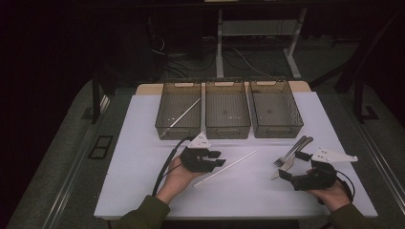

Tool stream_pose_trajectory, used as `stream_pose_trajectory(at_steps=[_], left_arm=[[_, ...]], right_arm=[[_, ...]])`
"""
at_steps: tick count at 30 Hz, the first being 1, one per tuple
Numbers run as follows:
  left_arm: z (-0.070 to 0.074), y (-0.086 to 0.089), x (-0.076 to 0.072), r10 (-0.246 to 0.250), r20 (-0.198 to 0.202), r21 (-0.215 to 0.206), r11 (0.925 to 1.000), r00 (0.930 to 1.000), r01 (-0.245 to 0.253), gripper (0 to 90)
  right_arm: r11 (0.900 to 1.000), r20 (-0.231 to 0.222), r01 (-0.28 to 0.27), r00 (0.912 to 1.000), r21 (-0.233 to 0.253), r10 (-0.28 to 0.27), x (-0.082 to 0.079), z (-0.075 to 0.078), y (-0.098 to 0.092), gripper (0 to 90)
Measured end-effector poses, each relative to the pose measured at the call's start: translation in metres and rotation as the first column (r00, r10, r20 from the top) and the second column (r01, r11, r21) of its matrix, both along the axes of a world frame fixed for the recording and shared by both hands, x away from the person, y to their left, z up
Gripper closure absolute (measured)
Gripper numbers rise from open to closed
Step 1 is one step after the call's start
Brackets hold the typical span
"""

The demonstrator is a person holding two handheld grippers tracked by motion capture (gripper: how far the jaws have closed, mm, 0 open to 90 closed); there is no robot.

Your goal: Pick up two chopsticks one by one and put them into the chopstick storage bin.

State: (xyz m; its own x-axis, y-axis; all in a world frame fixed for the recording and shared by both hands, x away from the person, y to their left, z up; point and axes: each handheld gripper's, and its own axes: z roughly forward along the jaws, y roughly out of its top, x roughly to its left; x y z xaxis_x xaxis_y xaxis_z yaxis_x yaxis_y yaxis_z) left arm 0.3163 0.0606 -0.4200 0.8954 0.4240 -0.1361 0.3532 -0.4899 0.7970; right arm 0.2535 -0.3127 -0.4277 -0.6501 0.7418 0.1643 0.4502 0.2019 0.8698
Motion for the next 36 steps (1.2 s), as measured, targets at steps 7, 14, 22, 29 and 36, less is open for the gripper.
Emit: stream_pose_trajectory(at_steps=[7, 14, 22, 29, 36], left_arm=[[-0.007, -0.007, 0.001, -0.013, -0.019, 0.043, 0.9990, 0.9997, 0.013, 67.1], [-0.017, -0.015, 0.001, -0.002, -0.061, 0.086, 0.9962, 0.9981, 0.007, 72.2], [-0.022, -0.019, 0.001, -0.009, -0.062, 0.156, 0.9875, 0.9980, 0.018, 75.8], [-0.024, -0.020, 0.001, -0.020, -0.052, 0.188, 0.9817, 0.9984, 0.030, 78.0], [-0.025, -0.021, -0.001, -0.007, -0.054, 0.197, 0.9802, 0.9985, 0.018, 80.5]], right_arm=[[1.000, 0.001, -0.003, 1.0000, -0.004, 0.003, 0.000, 0.000, 0.000, 0.7], [1.000, 0.001, -0.003, 1.0000, -0.004, 0.003, 0.000, 0.000, 0.000, 0.7], [1.000, 0.000, 0.000, 1.0000, -0.003, 0.000, 0.000, 0.000, 0.000, 0.7], [1.000, 0.000, 0.000, 1.0000, -0.003, 0.000, 0.000, 0.000, 0.000, 0.7], [1.000, 0.001, 0.001, 1.0000, -0.004, -0.001, 0.000, 0.000, 0.000, 0.7]])
